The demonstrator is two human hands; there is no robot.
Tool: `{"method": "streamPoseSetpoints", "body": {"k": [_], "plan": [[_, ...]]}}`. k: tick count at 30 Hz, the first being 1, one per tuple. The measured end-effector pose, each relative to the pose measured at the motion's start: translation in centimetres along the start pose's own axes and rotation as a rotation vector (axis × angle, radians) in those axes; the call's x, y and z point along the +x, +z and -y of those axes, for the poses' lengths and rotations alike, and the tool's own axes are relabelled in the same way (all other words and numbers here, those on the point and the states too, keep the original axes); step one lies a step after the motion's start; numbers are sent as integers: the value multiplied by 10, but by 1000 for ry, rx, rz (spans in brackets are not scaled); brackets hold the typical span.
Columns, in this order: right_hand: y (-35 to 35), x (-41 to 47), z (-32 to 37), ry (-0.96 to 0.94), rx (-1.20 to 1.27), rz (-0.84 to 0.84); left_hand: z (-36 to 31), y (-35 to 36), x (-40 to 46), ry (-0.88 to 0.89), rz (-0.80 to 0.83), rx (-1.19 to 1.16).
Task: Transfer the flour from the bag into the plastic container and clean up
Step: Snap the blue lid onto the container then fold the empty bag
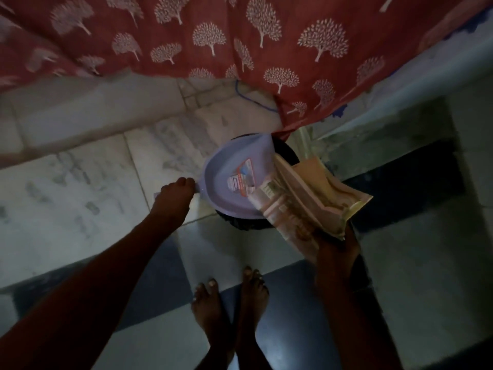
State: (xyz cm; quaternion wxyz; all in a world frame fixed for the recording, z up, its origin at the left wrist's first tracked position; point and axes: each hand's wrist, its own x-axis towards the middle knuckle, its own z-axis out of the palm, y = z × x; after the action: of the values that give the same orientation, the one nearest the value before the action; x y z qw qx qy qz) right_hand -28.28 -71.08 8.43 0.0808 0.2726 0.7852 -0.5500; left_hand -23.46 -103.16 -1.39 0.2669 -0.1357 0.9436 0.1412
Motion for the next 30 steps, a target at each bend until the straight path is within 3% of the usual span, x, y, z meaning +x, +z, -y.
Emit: {"method": "streamPoseSetpoints", "body": {"k": [6,9,14,21,27,30], "plan": [[-11,-23,29,-73,-9,-22,32,-37,-42,-130,-83,-93],[-8,-30,30,-19,-3,-41,43,-50,-58,-215,-133,-134],[24,-30,21,-38,-53,17,49,-52,-70,-347,-212,-227],[90,5,-17,-124,-271,85,49,-24,-71,-413,-311,-280],[134,38,-33,-87,-490,158,44,-14,-70,-456,-358,-333],[147,55,-39,25,-652,244,44,-10,-65,-452,-376,-339]]}}
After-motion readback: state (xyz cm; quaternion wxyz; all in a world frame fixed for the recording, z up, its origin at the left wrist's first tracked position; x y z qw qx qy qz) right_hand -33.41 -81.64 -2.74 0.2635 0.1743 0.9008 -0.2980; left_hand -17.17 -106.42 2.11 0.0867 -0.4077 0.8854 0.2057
